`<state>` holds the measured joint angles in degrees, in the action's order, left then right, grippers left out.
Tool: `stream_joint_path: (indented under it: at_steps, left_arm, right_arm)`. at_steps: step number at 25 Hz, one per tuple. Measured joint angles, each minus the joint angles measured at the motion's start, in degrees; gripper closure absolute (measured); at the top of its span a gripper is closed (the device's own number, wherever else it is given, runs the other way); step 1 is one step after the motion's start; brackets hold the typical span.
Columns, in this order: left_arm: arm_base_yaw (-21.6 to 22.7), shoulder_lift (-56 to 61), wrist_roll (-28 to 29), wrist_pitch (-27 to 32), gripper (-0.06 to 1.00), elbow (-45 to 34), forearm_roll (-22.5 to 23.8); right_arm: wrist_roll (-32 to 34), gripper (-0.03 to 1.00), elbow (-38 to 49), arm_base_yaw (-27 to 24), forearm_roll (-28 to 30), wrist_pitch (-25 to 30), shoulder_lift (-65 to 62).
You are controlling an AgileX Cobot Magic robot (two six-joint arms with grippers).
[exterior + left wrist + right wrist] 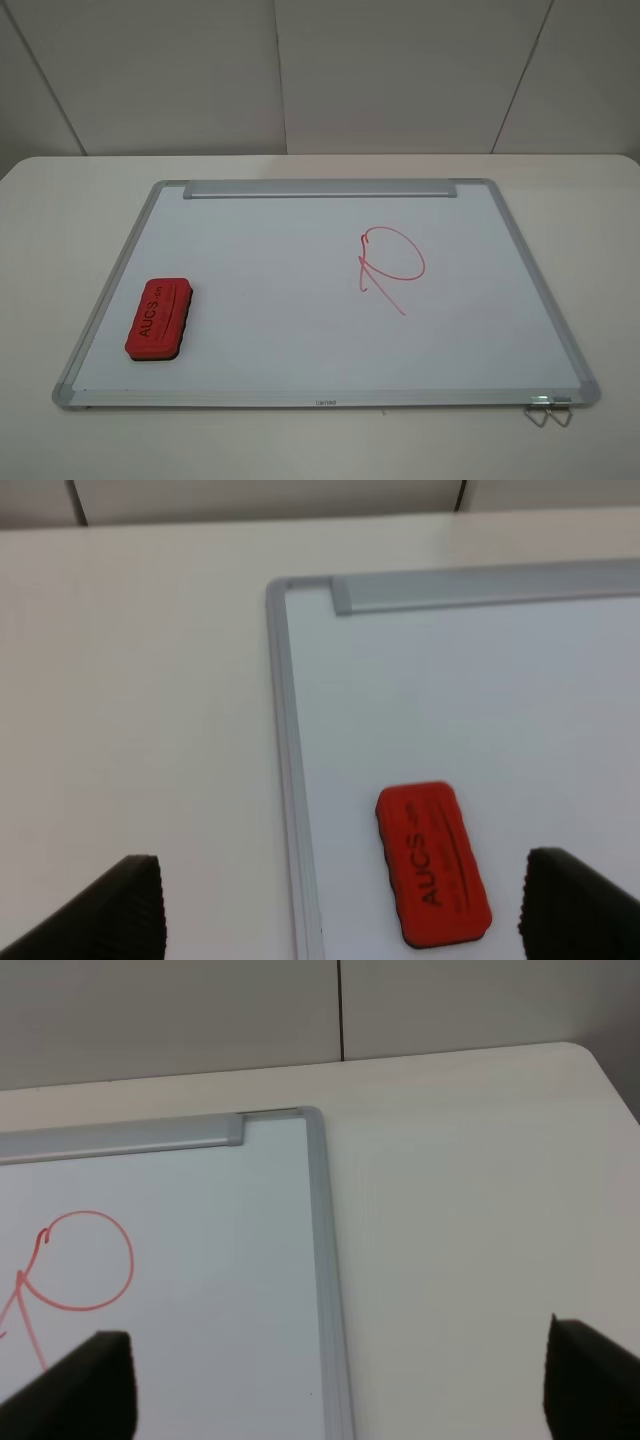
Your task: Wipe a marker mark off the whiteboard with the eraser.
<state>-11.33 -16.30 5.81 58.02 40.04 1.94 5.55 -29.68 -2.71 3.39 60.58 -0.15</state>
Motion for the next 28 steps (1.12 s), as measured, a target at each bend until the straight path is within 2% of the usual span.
stream_joint_path:
  at_steps: [14, 21, 24, 28]
  left_arm:
    - [0.0, 16.56, -1.86, 8.03, 0.23, -8.81, -1.44]
    - [0.0, 16.6, -3.5, 7.57, 0.23, -9.1, -1.94]
    - [0.0, 16.62, -3.86, 4.59, 0.23, -10.56, -2.3]
    - [0.0, 16.62, -3.92, 3.45, 0.23, -11.08, -2.35]
  right_arm:
    - [0.0, 0.24, 0.0, 0.0, 0.0, 0.0, 0.0]
    - [0.0, 0.24, 0.0, 0.0, 0.0, 0.0, 0.0]
    - [0.0, 0.24, 0.0, 0.0, 0.0, 0.0, 0.0]
    - [0.0, 0.24, 0.0, 0.0, 0.0, 0.0, 0.0]
